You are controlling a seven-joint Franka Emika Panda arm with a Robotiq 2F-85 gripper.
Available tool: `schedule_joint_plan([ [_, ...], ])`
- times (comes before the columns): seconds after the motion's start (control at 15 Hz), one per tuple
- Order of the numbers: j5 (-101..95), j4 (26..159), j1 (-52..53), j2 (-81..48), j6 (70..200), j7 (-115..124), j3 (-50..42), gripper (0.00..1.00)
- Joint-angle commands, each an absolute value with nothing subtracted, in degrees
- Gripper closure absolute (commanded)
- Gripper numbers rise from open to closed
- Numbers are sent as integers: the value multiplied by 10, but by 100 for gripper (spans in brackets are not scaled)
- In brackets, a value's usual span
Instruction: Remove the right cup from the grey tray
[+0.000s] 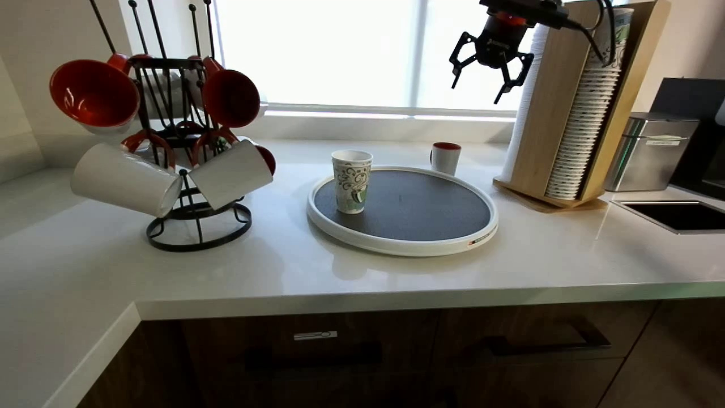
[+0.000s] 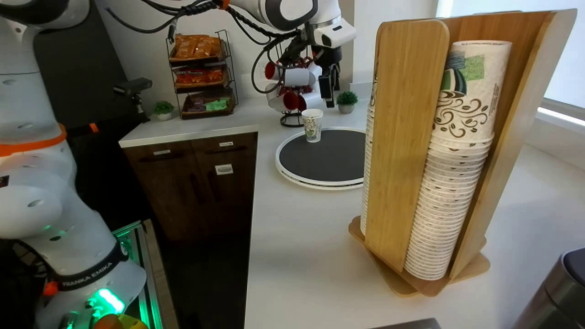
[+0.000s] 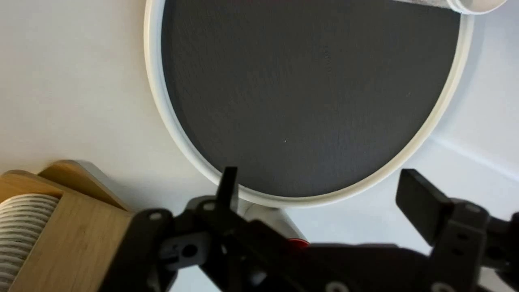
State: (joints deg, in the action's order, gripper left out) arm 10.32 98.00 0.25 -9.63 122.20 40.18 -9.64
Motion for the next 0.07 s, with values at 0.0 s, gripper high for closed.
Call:
schedule_joint_plan([
  [0.0, 101, 980, -11, -94, 1220, 404, -81, 0],
])
